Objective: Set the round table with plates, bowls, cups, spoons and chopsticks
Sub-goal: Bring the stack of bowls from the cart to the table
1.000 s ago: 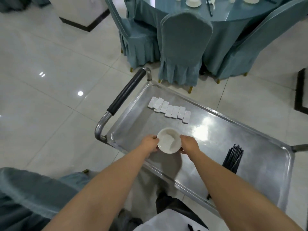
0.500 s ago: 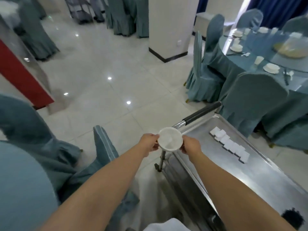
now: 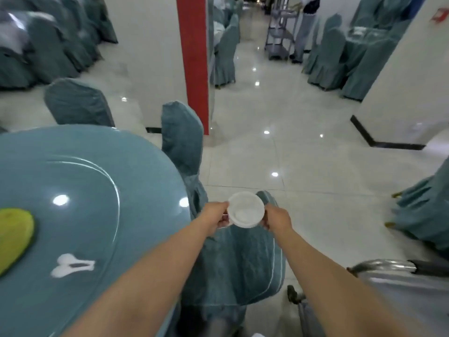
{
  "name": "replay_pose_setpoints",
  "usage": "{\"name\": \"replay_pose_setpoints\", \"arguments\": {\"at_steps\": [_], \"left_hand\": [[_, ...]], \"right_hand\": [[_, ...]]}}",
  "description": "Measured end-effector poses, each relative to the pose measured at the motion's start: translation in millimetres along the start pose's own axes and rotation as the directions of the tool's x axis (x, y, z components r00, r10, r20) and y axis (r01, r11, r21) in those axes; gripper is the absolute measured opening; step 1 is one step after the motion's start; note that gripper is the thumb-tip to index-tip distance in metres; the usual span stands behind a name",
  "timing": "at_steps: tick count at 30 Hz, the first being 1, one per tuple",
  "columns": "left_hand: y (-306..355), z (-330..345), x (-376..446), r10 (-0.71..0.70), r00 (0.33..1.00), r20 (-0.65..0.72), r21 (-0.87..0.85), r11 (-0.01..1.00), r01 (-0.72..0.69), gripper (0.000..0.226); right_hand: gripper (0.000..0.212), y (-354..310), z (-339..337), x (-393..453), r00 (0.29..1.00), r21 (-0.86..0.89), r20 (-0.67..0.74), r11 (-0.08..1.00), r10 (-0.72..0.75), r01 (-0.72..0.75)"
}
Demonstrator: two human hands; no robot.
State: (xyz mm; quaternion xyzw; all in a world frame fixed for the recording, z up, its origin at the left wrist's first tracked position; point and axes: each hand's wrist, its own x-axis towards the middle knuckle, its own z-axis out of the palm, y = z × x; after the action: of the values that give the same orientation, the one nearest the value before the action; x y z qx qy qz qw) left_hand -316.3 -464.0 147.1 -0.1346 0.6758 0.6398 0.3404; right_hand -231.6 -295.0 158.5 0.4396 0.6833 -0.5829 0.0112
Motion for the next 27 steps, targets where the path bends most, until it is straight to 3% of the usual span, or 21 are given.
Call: {"name": "replay_pose_setpoints", "arguments": {"at_steps": [5,12,20,27], "left_hand": [[-6,-83,1,-0.033,0.989,-0.145,-0.133,0.991,0.014,0.006],[-26,-181,-29,-0.148,0.921,-0.361,-0.393,0.92,-0.006,0.008],[-78,-250,-84,-0.311,0.778,-0.546,-0.595,0.798,-0.098,0.022],[-117,-304,-120,-0.43,0.62,-0.657,-0.658,0.728,-0.193,0.015]], "right_hand": [[0.028,-25,89,11,0.982,-0.086,0.187,0.996,-0.017,0.033],[0.014,-49,207,2,0.868,-0.2,0.496,0.976,0.029,0.082],[0.011,-38,313,-46,0.653,-0.35,0.735,0.927,0.183,0.133],[0.007,-11,383,-101,0.506,-0.419,0.818,0.886,0.273,0.2]]}}
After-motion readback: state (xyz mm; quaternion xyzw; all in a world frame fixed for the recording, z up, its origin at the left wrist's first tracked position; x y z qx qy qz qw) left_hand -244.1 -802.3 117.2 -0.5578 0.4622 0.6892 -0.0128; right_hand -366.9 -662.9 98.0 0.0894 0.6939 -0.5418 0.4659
